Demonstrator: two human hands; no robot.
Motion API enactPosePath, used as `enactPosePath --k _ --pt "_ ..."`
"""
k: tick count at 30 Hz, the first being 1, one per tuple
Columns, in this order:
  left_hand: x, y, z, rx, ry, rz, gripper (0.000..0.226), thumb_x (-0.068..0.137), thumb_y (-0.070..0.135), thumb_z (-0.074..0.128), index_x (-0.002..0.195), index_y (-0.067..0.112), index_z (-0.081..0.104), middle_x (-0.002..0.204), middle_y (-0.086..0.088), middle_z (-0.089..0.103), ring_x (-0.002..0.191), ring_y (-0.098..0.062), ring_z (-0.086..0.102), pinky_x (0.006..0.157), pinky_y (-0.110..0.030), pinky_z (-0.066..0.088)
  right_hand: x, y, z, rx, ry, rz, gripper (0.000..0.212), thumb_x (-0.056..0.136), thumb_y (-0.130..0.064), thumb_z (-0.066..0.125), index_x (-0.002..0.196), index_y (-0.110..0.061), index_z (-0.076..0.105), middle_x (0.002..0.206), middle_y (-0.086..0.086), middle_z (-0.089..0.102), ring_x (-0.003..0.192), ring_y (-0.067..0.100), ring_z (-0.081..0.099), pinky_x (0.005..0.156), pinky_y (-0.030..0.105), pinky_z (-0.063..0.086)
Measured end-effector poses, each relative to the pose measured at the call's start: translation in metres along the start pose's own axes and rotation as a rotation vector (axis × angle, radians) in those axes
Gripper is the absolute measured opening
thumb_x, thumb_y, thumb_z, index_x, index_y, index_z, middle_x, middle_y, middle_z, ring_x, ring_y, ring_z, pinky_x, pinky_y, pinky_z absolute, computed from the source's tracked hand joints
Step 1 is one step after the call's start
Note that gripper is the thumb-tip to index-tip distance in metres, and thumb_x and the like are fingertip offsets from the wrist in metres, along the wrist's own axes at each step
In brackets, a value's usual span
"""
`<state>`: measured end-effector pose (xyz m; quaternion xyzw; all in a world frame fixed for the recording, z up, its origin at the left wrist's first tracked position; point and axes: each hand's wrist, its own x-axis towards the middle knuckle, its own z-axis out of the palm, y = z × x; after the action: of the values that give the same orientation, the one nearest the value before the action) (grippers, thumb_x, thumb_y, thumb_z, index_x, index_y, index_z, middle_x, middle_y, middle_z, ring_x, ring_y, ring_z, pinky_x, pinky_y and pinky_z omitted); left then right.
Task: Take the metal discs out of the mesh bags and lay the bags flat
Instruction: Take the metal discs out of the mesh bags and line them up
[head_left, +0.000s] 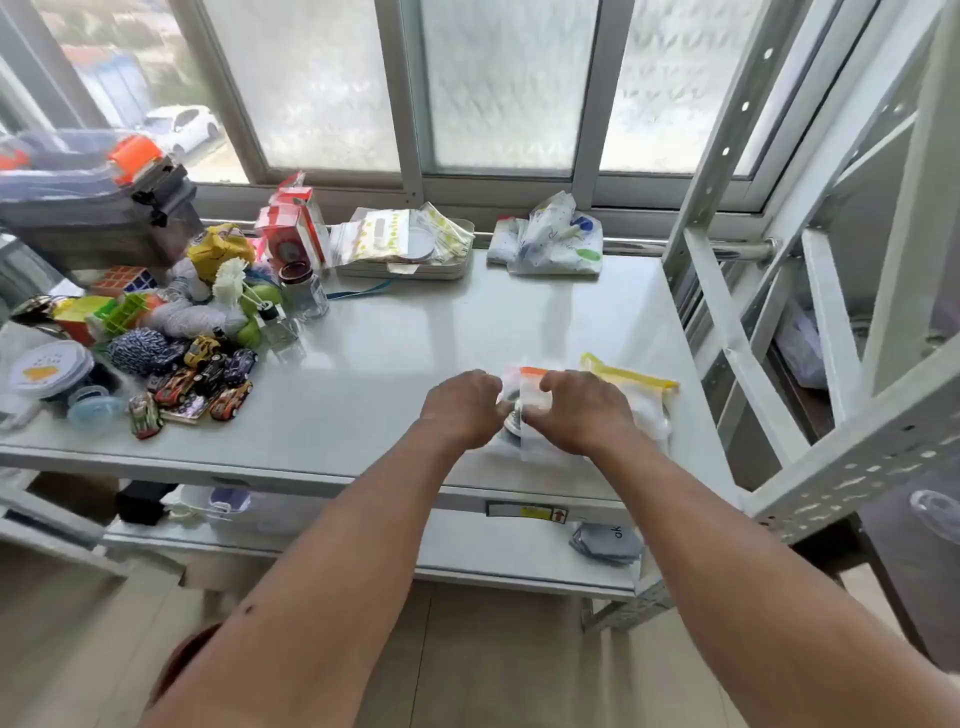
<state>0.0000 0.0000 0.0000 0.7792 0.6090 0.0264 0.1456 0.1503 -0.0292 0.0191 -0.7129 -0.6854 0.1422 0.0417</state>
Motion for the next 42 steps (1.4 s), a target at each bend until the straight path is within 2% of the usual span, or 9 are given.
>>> enactPosePath --k 9,15,18,22,27,32,36,39,42 --pt "0.021 0.003 0.013 -0.318 -0.093 -0.279 0.025 0.083 0.035 0.062 0.092 0.011 0.065 0.097 -0.008 0.070 0.087 -0.026 0.064 0.062 -0.030 0.042 0.009 -0.002 0.013 0.022 -0.002 0.093 0.057 0.075 -0.059 0.057 0.118 -0.021 0.062 0.128 0.008 0.059 0.120 0.028 0.053 0.093 0.040 0.048" --pt "0.033 -0.012 0.002 -0.581 -0.149 -0.295 0.020 0.072 0.025 0.065 0.069 0.006 0.061 0.064 -0.006 0.058 0.064 -0.023 0.057 0.053 -0.027 0.040 0.013 -0.011 0.010 0.142 0.000 0.207 0.058 0.072 -0.056 0.057 0.119 -0.023 0.061 0.127 0.008 0.059 0.120 0.029 0.053 0.095 0.040 0.046" --pt "0.041 -0.025 -0.015 -0.765 -0.109 -0.317 0.017 0.066 0.020 0.066 0.066 0.003 0.064 0.063 -0.007 0.061 0.053 -0.019 0.059 0.051 -0.028 0.049 0.022 -0.008 0.012 0.164 0.015 0.252 0.055 0.075 -0.053 0.050 0.119 -0.023 0.061 0.124 0.009 0.059 0.116 0.031 0.053 0.094 0.041 0.045" --pt "0.050 -0.055 -0.028 -1.019 -0.043 -0.435 0.012 0.075 0.011 0.072 0.072 0.010 0.060 0.065 -0.008 0.061 0.042 -0.013 0.056 0.034 -0.014 0.029 0.035 -0.009 0.011 0.152 0.160 0.236 0.040 0.085 -0.040 0.053 0.113 -0.013 0.063 0.116 0.013 0.063 0.111 0.035 0.053 0.091 0.041 0.046" --pt "0.066 -0.094 -0.028 -1.082 0.114 -0.613 0.005 0.081 0.007 0.066 0.084 0.008 0.063 0.064 -0.007 0.063 0.043 -0.013 0.061 0.040 -0.018 0.037 0.059 -0.033 0.009 0.260 0.174 0.133 0.036 0.088 -0.036 0.052 0.111 -0.013 0.066 0.117 0.010 0.065 0.112 0.032 0.056 0.090 0.039 0.047" --pt "0.081 -0.109 -0.019 -1.057 0.206 -0.664 0.004 0.076 0.007 0.067 0.073 0.009 0.065 0.052 -0.006 0.067 0.058 -0.023 0.073 0.070 -0.036 0.060 0.093 -0.070 0.021 0.515 0.041 0.261 0.036 0.084 -0.041 0.055 0.064 -0.012 0.062 0.069 0.007 0.066 0.077 0.029 0.064 0.066 0.030 0.046" --pt "0.088 -0.111 -0.016 -1.035 0.223 -0.660 0.012 0.076 0.006 0.069 0.068 0.013 0.064 0.043 0.000 0.064 0.049 -0.019 0.068 0.073 -0.033 0.062 0.113 -0.082 0.037 0.666 -0.034 0.350 0.033 0.076 -0.037 0.061 0.070 -0.006 0.070 0.068 0.011 0.073 0.072 0.026 0.073 0.076 0.037 0.059" --pt "0.093 -0.113 -0.015 -1.076 0.232 -0.638 0.007 0.081 0.005 0.072 0.078 0.009 0.067 0.058 -0.003 0.066 0.046 -0.012 0.065 0.068 -0.027 0.061 0.120 -0.085 0.040 0.704 -0.019 0.384 0.021 0.075 -0.022 0.063 0.065 -0.006 0.071 0.061 0.010 0.073 0.065 0.023 0.074 0.073 0.037 0.061" --pt "0.099 -0.114 -0.014 -1.113 0.241 -0.625 0.007 0.082 0.004 0.073 0.084 0.008 0.068 0.071 -0.006 0.068 0.055 -0.016 0.068 0.078 -0.032 0.061 0.125 -0.088 0.038 0.725 0.000 0.398 0.017 0.079 -0.022 0.064 0.066 -0.013 0.069 0.063 0.008 0.073 0.067 0.021 0.073 0.075 0.035 0.061"
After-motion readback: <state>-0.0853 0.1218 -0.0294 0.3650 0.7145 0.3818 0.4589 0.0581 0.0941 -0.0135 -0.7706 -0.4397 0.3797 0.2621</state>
